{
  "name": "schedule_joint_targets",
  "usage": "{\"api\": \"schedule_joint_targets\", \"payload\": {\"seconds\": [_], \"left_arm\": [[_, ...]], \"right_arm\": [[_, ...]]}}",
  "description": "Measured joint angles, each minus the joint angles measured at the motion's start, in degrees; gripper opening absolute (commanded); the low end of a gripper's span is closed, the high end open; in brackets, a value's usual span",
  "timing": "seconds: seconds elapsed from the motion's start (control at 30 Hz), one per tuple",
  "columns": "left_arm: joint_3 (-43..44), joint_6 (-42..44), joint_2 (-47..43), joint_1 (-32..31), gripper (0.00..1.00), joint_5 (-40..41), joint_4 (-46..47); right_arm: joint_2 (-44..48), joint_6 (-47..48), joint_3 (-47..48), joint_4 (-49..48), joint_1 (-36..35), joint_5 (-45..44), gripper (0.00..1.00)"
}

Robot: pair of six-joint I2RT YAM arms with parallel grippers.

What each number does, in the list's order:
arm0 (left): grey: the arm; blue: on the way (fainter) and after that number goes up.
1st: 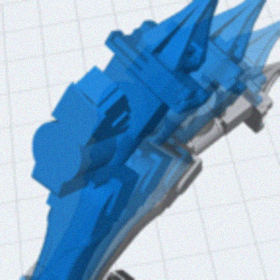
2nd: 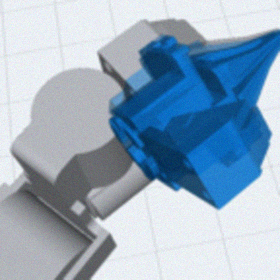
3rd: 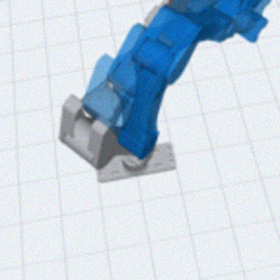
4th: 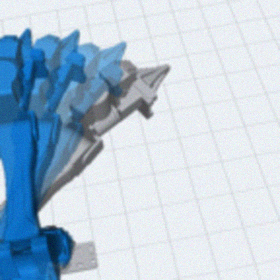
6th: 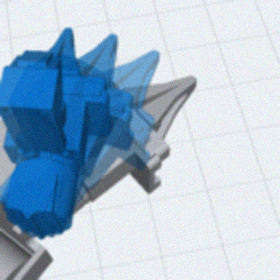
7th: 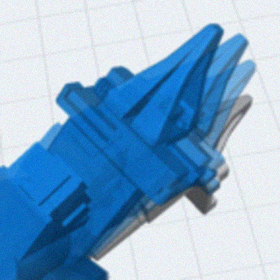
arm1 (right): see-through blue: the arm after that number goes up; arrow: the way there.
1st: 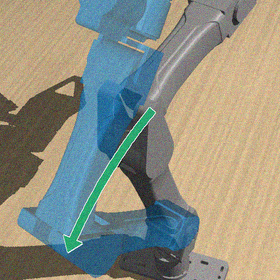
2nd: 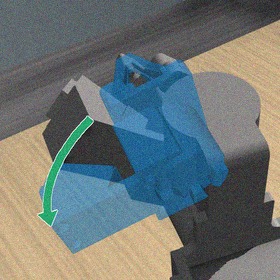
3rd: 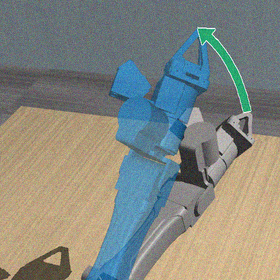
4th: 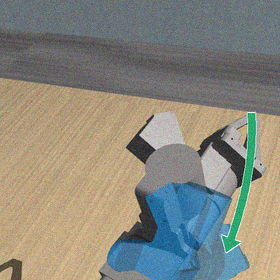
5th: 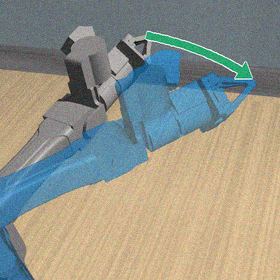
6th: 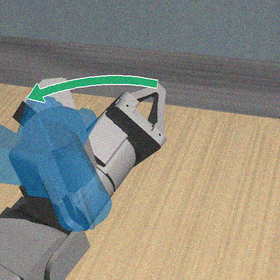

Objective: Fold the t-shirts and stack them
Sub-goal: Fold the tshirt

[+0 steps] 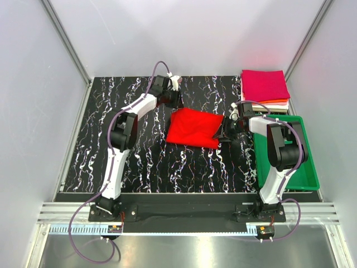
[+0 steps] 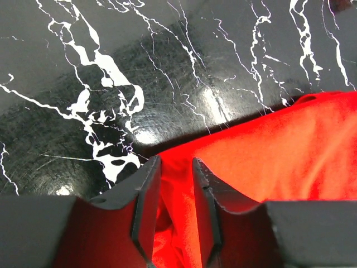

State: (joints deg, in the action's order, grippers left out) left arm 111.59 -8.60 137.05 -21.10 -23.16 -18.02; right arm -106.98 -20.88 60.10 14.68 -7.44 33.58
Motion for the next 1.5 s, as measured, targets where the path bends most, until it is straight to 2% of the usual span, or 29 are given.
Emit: {"api": "schedule_joint_targets", "payload": {"seconds": [0.07,0.1,0.2,0.3,0.4,0.43,0.5,0.7,0.77,0.8,0.83,0.87,1.1,1.23,1.27,1.43,1.5], "left_arm": [[0.07,0.17,0.11,0.02,0.48,0.00,-0.17],[0.07,0.13,0.11,0.00,0.49,0.04,-0.26],[0.07,0.26,0.11,0.00,0.50,0.55,-0.42],[0.07,0.46,0.11,0.00,0.45,0.68,-0.48],[0.50,0.52,0.39,0.00,0.28,0.66,-0.66],[0.85,0.61,0.61,0.00,0.11,0.61,-0.79],[1.27,0.20,0.85,0.00,0.00,0.42,-0.87],[1.27,-1.79,0.76,0.00,0.00,0.50,-1.31],[0.07,-3.37,-0.39,0.00,0.00,1.84,-1.38],[-1.31,-4.13,-1.64,0.00,0.00,2.95,-1.16],[-3.19,-5.01,-3.15,0.00,0.00,3.98,-0.35],[-5.16,-5.75,-4.90,0.02,0.00,5.27,-0.04],[-15.87,-11.82,-14.84,1.40,0.00,11.19,7.45],[-16.06,-14.62,-14.25,2.84,0.00,11.43,9.18],[-16.06,-15.21,-13.77,3.17,0.00,11.43,9.42],[-15.17,-15.54,-9.31,4.85,0.05,10.71,10.78],[-13.79,-15.04,-6.99,5.35,0.16,9.62,10.62]], "right_arm": [[0.00,-0.09,-0.24,-0.26,0.00,0.22,0.40],[0.00,-0.13,-0.26,-0.28,0.00,0.28,0.40],[0.00,-0.15,-0.31,-0.37,0.02,0.42,0.40],[0.02,-0.17,-0.35,-0.46,0.02,0.42,0.40],[0.02,-0.17,-0.37,-0.50,0.00,0.44,0.40],[0.04,-0.17,-0.48,-0.66,0.00,0.46,0.40],[0.11,-0.24,-0.76,-0.98,0.00,0.57,0.40],[0.22,-0.55,-1.22,-1.73,0.00,0.87,0.34],[0.28,-0.59,-1.25,-1.95,0.00,1.05,0.26],[0.35,-0.72,-1.27,-2.08,0.00,1.11,0.19],[0.42,-0.94,-1.27,-2.36,0.00,1.18,0.03],[0.46,-0.96,-1.27,-2.75,0.00,1.27,0.00],[0.63,-3.41,-2.16,-6.25,0.00,0.96,0.00],[0.63,-4.48,-2.10,-8.09,-0.04,0.96,0.18],[0.61,-4.76,-1.97,-8.26,-0.04,0.96,0.26],[-0.48,-5.16,0.94,-7.43,0.00,-0.55,0.35],[-0.87,-5.11,2.71,-6.40,0.00,-1.53,0.36]]}}
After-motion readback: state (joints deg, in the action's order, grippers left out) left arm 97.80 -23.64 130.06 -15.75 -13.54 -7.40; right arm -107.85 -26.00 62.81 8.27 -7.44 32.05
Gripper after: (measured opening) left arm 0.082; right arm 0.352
